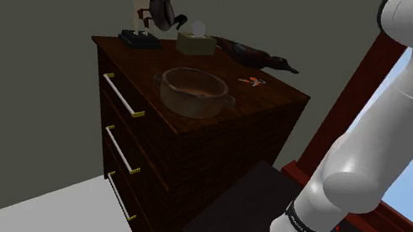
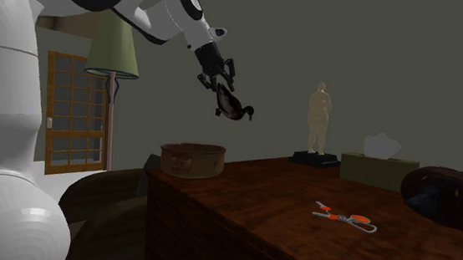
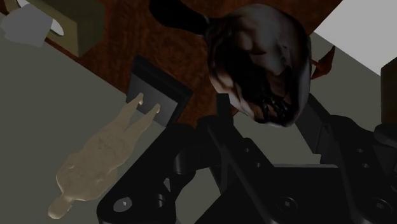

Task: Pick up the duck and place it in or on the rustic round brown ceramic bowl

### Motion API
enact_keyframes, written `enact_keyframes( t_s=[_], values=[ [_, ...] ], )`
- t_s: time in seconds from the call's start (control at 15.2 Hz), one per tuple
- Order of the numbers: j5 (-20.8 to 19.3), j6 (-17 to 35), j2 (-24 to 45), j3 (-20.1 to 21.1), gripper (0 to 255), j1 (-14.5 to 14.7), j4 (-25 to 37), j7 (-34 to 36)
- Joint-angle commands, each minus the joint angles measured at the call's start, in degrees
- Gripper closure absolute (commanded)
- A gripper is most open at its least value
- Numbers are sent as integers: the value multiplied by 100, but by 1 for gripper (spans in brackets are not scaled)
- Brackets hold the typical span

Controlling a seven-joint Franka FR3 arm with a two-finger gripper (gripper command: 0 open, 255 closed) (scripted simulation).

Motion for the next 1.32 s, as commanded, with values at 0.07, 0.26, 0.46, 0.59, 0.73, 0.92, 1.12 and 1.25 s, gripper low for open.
enact_keyframes(
  t_s=[0.07,0.26,0.46,0.59,0.73,0.92,1.12,1.25],
  values=[
    [213,-37,-632,-10,255,39,-566,16],
    [410,-135,-1240,-24,255,126,-1057,29],
    [587,-294,-1813,-30,255,240,-1463,45],
    [691,-350,-2184,-35,255,332,-1782,81],
    [699,-208,-2247,-48,255,350,-1993,126],
    [708,2,-2332,-62,255,373,-2298,195],
    [712,210,-2407,-70,255,394,-2590,265],
    [712,347,-2450,-74,255,406,-2778,314]
  ],
)
